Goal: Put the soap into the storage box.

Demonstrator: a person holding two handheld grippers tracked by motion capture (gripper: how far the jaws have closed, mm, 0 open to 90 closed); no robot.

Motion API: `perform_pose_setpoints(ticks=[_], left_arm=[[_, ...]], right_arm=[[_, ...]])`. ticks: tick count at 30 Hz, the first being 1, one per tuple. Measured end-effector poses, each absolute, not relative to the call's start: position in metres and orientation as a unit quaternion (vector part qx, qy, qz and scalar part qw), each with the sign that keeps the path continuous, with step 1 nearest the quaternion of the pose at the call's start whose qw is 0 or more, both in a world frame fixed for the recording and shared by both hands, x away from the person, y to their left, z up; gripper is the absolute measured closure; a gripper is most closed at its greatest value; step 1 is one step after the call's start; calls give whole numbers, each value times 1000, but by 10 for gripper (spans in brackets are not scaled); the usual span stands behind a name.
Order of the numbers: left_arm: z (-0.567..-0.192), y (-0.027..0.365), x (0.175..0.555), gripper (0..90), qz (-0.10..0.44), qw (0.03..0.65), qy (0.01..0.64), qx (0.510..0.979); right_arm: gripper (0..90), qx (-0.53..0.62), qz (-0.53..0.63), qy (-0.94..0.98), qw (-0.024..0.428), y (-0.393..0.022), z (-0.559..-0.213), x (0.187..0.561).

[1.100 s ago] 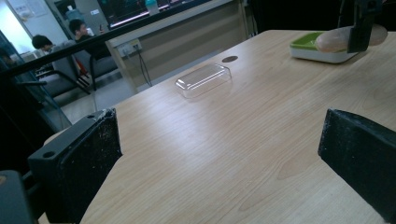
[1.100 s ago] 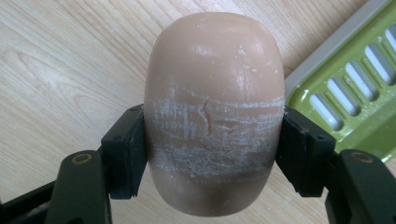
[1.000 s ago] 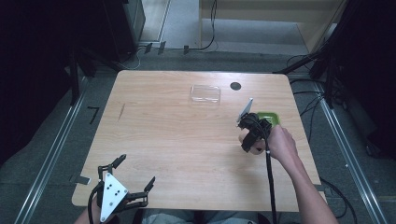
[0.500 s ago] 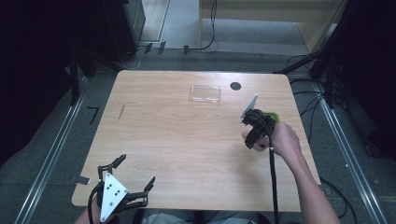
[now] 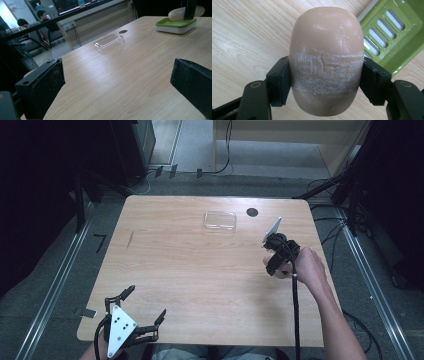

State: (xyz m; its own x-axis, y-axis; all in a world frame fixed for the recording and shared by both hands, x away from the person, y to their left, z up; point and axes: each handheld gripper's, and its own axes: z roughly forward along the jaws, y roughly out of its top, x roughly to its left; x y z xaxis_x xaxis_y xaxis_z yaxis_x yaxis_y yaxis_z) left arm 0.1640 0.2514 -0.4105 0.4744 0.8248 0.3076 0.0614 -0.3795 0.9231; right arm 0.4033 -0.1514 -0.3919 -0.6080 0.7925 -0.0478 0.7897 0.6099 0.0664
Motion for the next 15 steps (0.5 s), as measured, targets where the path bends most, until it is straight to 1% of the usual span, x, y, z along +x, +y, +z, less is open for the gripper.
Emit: perform_pose_setpoints(ticks=[15], left_arm=[[-411, 251, 164, 0, 411, 465, 306, 722]], right_arm=[[334, 456, 23, 889, 38, -163, -393, 415]])
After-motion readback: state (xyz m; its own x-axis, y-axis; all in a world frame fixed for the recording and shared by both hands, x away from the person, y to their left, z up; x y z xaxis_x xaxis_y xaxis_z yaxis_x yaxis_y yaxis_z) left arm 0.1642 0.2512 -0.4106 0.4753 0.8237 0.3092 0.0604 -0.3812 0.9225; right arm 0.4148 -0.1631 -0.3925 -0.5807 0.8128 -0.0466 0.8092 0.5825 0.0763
